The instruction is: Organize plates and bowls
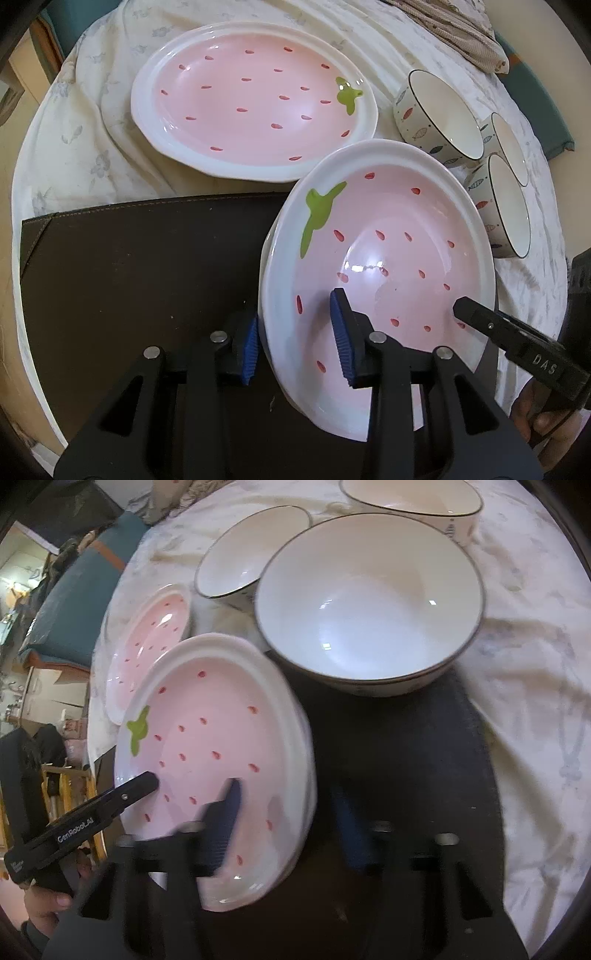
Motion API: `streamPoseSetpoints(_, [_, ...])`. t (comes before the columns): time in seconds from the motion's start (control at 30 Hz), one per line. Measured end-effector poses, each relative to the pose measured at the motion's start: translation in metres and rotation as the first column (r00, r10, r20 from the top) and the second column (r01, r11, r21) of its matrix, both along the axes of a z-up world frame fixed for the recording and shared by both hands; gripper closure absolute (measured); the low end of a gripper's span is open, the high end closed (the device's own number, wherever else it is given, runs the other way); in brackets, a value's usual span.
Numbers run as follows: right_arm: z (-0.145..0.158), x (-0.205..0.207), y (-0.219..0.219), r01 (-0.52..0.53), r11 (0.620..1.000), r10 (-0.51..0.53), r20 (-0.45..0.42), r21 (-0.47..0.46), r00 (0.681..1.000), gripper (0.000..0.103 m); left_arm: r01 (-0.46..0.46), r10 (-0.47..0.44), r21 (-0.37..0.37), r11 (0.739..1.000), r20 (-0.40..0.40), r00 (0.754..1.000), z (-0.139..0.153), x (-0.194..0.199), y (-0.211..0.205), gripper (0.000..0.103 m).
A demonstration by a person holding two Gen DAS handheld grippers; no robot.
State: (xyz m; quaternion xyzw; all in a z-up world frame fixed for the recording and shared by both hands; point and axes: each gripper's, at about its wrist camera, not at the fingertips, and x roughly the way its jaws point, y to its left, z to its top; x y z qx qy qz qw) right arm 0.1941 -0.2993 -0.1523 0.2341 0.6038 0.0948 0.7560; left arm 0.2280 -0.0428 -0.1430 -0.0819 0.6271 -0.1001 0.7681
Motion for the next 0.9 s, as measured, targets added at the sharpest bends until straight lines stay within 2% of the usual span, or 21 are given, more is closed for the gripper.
streamPoseSetpoints(0.13, [0.004, -0.004, 0.007, -0.046, 0.997, 0.048, 0.024, -0.067, 0.999, 0.071, 0.006, -0.006, 0.008, 1.000, -0.002, 1.000, 0.002, -0.004, 0.000, 0.074])
streamPoseSetpoints(0.23, [0.004, -0.006, 0.005, -0.049, 0.998, 0.050, 0.016, -0.047, 0.999, 0.072, -0.001, 0.002, 0.008, 1.000, -0.019, 1.000, 0.002, -0.014, 0.003, 0.075])
streamPoseSetpoints(0.33, [0.006, -0.011, 0.009, -0.070, 0.995, 0.071, 0.018, -0.072, 0.997, 0.072, 0.006, -0.005, 0.011, 1.000, -0.027, 1.000, 0.003, -0.028, 0.005, 0.074])
streamPoseSetpoints(0.47, [0.004, -0.025, 0.010, -0.069, 0.997, 0.069, 0.000, -0.038, 0.998, 0.072, 0.018, -0.017, 0.025, 1.000, -0.038, 0.999, 0.004, -0.048, 0.011, 0.074])
streamPoseSetpoints(0.67, [0.006, -0.054, 0.034, -0.165, 0.983, 0.164, -0.018, -0.081, 0.986, 0.072, 0.000, 0.001, 0.031, 1.000, -0.049, 0.999, 0.008, -0.082, 0.037, 0.074])
streamPoseSetpoints(0.9, [0.009, -0.076, 0.057, -0.216, 0.974, 0.215, -0.025, -0.071, 0.976, 0.072, -0.020, 0.021, 0.027, 0.999, -0.047, 0.999, 0.009, -0.105, 0.049, 0.074])
